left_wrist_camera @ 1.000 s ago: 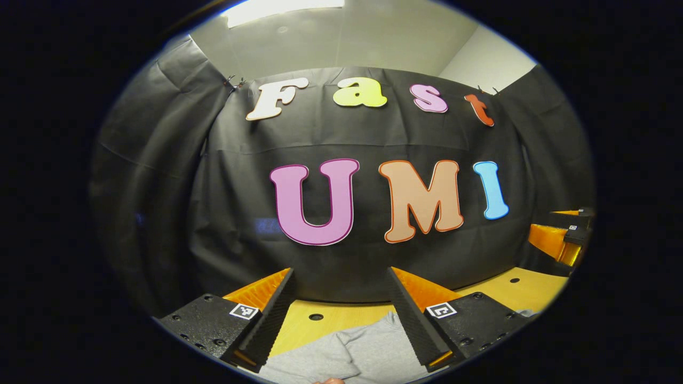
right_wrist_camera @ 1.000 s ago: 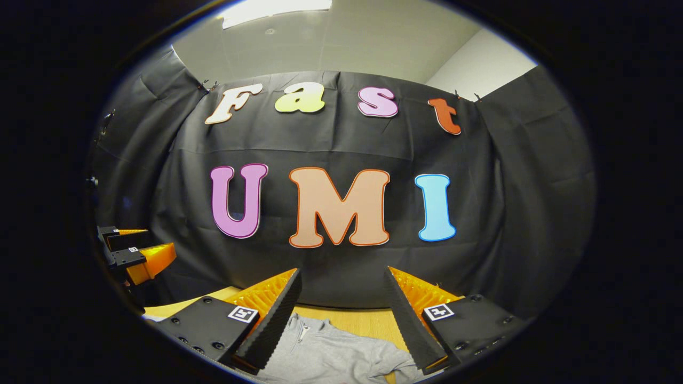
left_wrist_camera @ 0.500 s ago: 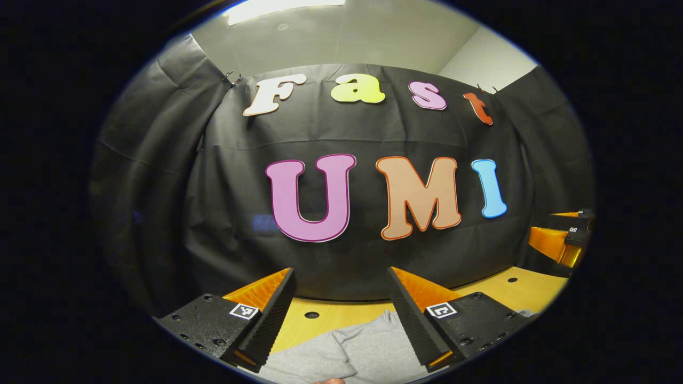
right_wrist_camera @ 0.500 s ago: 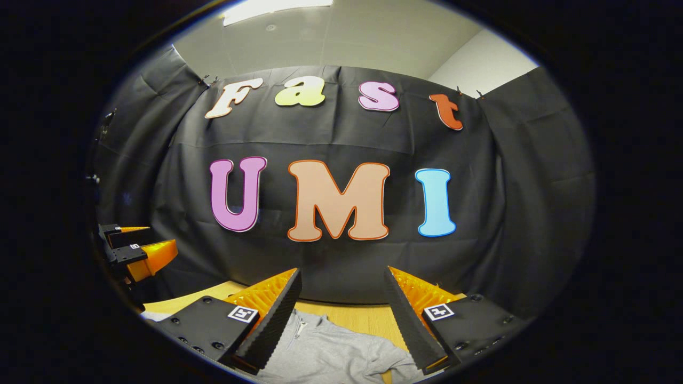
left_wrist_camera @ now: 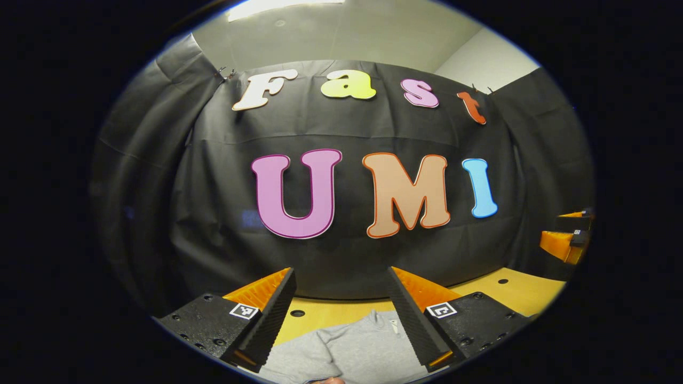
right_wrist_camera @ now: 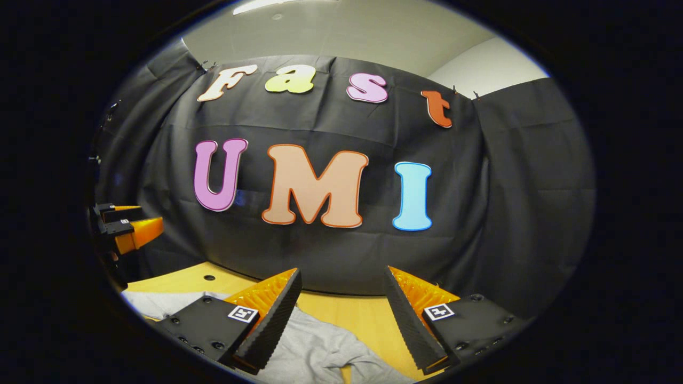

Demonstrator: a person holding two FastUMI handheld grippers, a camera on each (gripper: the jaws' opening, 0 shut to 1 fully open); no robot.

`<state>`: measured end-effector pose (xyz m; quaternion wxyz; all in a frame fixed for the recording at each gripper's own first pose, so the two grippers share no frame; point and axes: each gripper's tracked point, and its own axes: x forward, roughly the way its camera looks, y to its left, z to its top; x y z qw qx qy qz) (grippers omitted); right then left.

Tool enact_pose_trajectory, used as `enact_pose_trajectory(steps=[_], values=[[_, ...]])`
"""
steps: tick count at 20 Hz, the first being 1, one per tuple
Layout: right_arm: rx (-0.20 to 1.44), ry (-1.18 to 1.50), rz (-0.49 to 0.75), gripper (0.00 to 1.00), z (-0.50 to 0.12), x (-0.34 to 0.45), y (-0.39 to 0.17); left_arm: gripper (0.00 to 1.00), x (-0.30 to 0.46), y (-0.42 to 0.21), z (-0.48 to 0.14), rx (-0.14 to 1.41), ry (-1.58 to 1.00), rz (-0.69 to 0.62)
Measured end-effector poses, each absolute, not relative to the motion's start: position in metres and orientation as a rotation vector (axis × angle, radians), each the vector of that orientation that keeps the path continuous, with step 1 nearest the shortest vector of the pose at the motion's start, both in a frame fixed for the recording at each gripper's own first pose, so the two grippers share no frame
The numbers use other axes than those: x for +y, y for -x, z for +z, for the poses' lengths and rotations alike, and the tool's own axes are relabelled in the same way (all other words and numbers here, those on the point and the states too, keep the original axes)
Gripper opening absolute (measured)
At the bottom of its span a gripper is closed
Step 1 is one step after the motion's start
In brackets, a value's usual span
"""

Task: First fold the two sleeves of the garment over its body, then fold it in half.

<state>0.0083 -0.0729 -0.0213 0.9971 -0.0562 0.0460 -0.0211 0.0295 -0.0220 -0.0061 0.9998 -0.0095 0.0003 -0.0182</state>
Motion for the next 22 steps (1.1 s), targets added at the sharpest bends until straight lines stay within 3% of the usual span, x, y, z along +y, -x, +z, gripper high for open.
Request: enact_pose_trajectory(steps=[12, 22], values=[[0.387, 0.194, -0.147, 0.98, -0.108, -0.196, 0.062, 0.98, -0.066, -0.033, -0.010, 0.021, 0.031, -0.111], [0.636, 0.185, -0.188, 0.98, -0.186, -0.246, 0.139, 0.98, -0.101, -0.032, -0.019, 0.039, 0.039, -0.164]])
